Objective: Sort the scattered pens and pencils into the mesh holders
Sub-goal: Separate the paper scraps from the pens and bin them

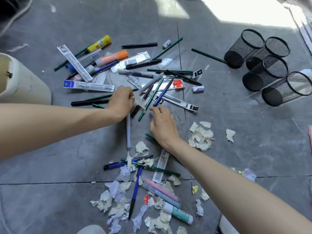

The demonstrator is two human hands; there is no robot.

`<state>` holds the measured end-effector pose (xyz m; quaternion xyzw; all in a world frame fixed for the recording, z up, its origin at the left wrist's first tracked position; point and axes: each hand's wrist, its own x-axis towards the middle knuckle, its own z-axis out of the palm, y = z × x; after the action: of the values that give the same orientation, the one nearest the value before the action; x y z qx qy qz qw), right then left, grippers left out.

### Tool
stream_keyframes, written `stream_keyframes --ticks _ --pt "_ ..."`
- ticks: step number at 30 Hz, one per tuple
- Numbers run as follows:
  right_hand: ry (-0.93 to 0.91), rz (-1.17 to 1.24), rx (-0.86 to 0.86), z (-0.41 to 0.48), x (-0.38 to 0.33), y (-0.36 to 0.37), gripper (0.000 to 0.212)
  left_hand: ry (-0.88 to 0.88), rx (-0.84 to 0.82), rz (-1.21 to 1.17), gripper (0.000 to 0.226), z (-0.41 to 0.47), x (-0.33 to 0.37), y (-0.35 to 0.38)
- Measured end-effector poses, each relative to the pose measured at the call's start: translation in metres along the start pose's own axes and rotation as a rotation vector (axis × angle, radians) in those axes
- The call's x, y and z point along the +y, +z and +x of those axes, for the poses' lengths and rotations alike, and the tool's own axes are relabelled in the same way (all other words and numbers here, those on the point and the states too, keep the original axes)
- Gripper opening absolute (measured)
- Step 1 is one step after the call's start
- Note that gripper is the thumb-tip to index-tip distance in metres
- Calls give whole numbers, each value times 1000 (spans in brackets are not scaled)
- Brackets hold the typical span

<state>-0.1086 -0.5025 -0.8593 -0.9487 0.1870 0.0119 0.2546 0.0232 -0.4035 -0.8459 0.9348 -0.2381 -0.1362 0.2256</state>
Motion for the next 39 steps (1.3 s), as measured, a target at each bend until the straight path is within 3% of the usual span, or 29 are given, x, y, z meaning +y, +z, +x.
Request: stream_keyframes --ticks 4,8,12,23,27,31,34,39 --pt "-104 -39 -25 10 -9 3 47 -9 -7 -45 6 -4 -13 -11" --pt "-120 -88 62 18 -16 5 27 -6 -3 -109 11 -12 -11 -11" --pt "-193 -162 -60 34 -15 1 33 9 -88 -102 22 -13 -13 -5" --pt "-238 -254 -53 34 -1 1 34 11 -163 -104 48 -8 -16 0" --pt "-299 -328 -29 33 1 7 36 63 -192 -79 45 -2 -13 0" --pt "-272 -128 110 33 2 7 26 82 -250 63 35 9 -9 -2" --pt "-170 116 212 31 0 4 16 80 -186 115 26 10 -6 -3" --pt "23 209 341 31 8 -12 45 149 -58 25 19 10 2 -4"
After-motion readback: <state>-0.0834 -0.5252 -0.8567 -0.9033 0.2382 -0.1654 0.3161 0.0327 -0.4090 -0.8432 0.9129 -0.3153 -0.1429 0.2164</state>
